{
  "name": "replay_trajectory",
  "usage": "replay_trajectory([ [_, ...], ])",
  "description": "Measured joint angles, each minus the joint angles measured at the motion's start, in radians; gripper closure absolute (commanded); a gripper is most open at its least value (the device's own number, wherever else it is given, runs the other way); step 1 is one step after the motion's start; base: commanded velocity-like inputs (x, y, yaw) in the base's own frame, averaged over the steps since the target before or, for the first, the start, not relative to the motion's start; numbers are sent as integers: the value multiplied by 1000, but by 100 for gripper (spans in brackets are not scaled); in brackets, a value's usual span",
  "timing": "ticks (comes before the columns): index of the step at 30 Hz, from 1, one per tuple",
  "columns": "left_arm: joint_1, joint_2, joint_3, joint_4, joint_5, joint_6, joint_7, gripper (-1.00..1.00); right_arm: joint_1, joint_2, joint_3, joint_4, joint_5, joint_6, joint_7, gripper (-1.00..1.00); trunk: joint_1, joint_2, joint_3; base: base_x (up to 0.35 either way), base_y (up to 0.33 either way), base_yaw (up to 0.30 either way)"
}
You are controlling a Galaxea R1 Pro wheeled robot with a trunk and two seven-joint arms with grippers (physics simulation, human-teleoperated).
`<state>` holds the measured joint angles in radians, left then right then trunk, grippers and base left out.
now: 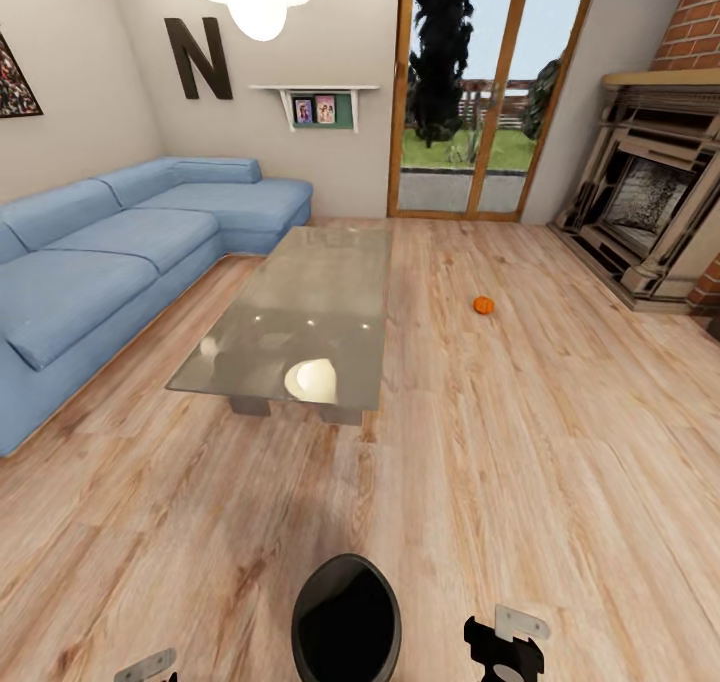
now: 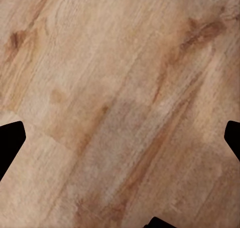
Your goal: Place each of the two pumpkins and all three candles from the living room inside a cabinet in the living room (use any cabinet), then make sure every cabinet is closed, and position the cauldron so it is next to a table in the living room.
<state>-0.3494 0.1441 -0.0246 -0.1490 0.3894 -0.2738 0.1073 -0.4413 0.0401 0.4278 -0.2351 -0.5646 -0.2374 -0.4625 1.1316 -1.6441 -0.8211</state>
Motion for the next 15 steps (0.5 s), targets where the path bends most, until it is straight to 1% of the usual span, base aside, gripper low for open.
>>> replay_trajectory([
  [6,0,0,0,0,0,0,0,-100,0,0,1,0,0,5,0,-100,0,0,0,0,10,0],
  [13,0,0,1,0,1,0,0,-100,-1,6,1,1,0,4,1,-100,0,0,0,0,0,0],
  [15,0,-1,1,0,1,0,0,-100,0,11,1,2,16,6,1,-100,0,0,0,0,0,0],
])
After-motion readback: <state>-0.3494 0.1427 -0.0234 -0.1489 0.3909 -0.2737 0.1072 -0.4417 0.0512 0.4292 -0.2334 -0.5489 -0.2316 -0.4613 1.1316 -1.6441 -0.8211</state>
